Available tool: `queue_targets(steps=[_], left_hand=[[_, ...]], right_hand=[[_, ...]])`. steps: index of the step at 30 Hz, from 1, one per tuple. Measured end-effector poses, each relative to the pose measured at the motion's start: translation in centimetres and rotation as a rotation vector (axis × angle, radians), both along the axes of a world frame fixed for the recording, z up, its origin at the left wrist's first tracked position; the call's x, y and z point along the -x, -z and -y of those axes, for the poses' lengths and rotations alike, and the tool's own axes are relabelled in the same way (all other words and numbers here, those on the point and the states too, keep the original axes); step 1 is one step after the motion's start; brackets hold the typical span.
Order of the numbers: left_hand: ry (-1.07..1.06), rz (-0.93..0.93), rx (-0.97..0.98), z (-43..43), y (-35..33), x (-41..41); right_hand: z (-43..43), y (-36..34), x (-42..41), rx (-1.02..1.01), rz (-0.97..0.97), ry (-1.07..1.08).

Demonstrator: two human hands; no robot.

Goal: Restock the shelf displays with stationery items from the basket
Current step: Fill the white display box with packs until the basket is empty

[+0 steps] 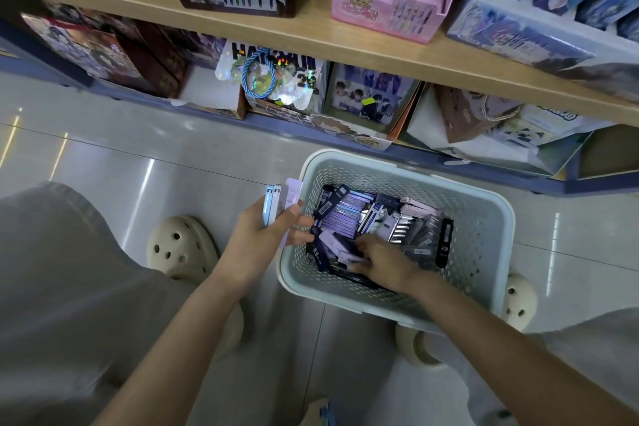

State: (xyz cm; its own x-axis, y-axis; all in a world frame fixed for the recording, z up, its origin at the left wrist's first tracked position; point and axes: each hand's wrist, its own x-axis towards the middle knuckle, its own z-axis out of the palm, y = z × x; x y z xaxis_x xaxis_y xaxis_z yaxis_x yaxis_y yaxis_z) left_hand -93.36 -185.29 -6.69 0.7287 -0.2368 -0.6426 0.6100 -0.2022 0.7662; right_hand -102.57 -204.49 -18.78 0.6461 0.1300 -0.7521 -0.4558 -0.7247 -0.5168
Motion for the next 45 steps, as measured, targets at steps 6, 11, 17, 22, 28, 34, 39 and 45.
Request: queue_targets(steps=[6,11,17,22,28,34,39,45], left_hand=[[-0.001,0.001,0.008,0.1,0.1,0.1],[-0.006,-0.007,0.005,0.0,0.0,0.2],[-0.013,-0.005,-0.014,0.0,0.0,0.4],[-0.016,0.001,-0.015,0.1,-0.1,0.4],[-0.018,-0.006,-0.011,0.0,0.0,0.5],[0.015,0.055,-0.127,-0.1,-0.2,0.9],[0.002,0.099,-0.206,0.3,-0.1,1.1],[-0.099,0.024,-0.060,2.0,-2.9,1.1]], right_hand=[[-0.1,0.4,-0.2,0.014,0.016,0.000],[-0.5,0.8,0.2,0.098,0.119,-0.128],[-1.8,1.0,-0.8,0.043,0.101,0.104],[-2.4,1.2,-1.7,-0.008,-0.030,0.255],[-3.3,1.3,-1.9,0.029,-0.078,0.188],[-3.3,-0.5,-2.0,-0.050,-0.052,0.231],[-3.3,-5.4,-3.1,-0.155,0.154,0.342],[-4.6,-13.6,-4.2,-0.416,0.254,0.446]])
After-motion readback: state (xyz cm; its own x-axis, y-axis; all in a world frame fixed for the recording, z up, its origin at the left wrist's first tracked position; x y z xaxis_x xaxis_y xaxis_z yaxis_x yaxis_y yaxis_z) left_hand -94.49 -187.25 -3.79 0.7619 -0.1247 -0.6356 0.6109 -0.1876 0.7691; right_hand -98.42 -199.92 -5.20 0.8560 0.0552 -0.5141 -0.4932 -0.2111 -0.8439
